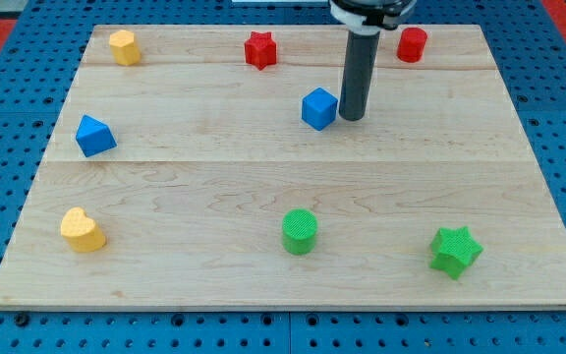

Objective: Push the green star into the green circle

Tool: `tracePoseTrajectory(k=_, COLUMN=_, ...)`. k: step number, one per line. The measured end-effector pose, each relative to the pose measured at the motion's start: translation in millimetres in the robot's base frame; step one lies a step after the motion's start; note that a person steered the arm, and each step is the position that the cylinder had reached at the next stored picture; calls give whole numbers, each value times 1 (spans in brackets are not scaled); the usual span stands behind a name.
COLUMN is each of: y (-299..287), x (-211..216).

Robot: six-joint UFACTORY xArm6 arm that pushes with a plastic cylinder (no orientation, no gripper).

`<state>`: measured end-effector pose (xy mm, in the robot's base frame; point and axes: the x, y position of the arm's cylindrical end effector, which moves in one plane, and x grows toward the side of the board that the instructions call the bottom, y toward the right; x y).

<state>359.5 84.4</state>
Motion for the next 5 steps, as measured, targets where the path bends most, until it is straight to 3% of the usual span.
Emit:
tracePoseTrajectory(k=2, y=-106, x=-7)
tracePoseTrajectory(k=4, y=-100, x=0)
tracePoseTrajectory(k=5, y=-100, x=41)
